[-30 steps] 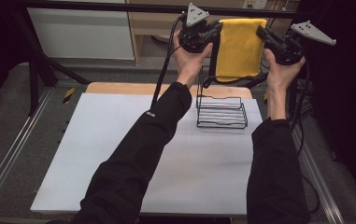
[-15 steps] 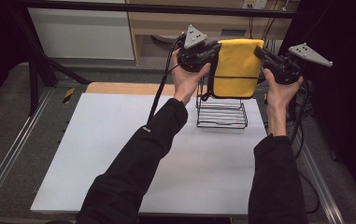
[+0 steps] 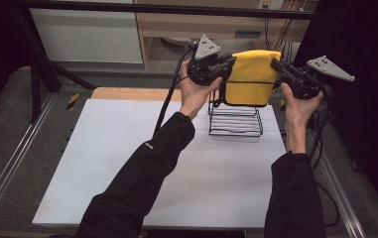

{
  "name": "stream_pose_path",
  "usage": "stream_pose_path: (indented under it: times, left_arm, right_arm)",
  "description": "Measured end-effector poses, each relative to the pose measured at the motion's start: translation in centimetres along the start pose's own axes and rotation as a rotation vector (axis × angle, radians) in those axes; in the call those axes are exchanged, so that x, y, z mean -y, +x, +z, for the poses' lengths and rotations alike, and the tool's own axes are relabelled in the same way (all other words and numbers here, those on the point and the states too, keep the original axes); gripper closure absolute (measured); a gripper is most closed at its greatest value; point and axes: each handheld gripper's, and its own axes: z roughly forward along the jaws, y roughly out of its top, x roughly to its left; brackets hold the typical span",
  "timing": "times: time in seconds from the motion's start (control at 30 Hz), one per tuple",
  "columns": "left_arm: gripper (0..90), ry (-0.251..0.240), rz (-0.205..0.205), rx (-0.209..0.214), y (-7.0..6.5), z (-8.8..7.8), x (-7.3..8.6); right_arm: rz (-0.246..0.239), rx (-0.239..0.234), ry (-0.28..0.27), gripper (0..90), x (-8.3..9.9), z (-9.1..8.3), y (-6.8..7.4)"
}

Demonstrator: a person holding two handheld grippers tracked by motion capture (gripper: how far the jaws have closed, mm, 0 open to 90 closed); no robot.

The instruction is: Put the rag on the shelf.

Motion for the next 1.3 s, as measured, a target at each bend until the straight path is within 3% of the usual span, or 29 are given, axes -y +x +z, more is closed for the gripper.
stream_pose_path:
  times: [0.37, 0.6, 0.9, 1.13, 1.3]
  left_arm:
    - [79.9, 0.039, 0.019, 0.011, -0.6, -0.3, 0.8]
    - [79.0, 0.075, -0.009, 0.03, -1.0, -0.6, 1.7]
    - [78.2, 0.13, -0.014, 0.079, -2.0, -0.7, 2.9]
    - [76.9, 0.171, -0.023, 0.087, -2.6, -0.5, 4.2]
    - [69.9, 0.189, -0.032, 0.098, -2.8, -0.8, 4.4]
  right_arm:
    - [-0.029, -0.009, 0.039, 82.6, 0.4, -0.6, 0.1]
    - [-0.044, -0.015, 0.078, 81.9, 0.9, -1.3, 0.6]
    - [-0.034, -0.019, 0.148, 80.9, 1.6, -2.6, 0.8]
    - [-0.025, -0.036, 0.207, 81.2, 2.8, -3.0, 0.8]
    - [-0.025, -0.05, 0.217, 81.2, 3.7, -3.2, 0.6]
